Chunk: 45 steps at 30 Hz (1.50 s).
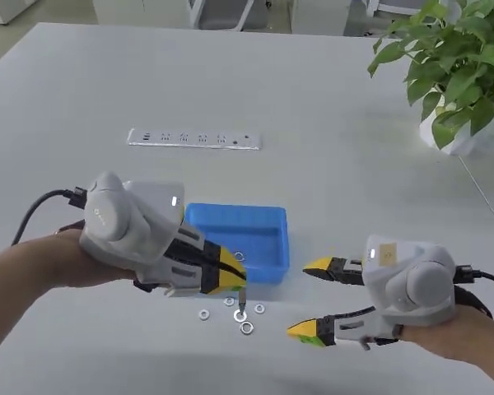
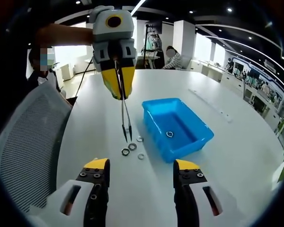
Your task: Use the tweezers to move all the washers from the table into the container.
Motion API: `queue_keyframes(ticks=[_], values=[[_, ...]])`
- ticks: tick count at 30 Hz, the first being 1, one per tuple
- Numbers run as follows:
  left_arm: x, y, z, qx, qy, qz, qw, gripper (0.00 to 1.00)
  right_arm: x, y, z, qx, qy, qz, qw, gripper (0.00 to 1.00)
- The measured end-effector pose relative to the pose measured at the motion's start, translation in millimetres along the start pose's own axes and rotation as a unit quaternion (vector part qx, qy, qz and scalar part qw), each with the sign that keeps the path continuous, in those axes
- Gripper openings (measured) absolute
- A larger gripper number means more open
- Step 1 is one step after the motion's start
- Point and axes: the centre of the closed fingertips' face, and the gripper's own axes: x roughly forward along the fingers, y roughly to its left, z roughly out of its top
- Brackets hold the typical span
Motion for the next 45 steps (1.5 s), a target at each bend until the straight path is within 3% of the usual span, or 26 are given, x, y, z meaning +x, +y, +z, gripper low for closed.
queue_keyframes(ticks=[20, 45], values=[[13.1, -10.1, -16.8, -0.006, 0.002, -0.012, 0.9999, 0.05, 6.5, 7.8, -9.2, 0.006, 0.006, 0.008, 0.9999, 0.54], [20.6, -13.5, -20.0, -0.013, -0.004, -0.023, 0.9996, 0.05, 10.1, 11.9, -14.8, 0.01, 0.007, 0.012, 0.9998, 0.51]])
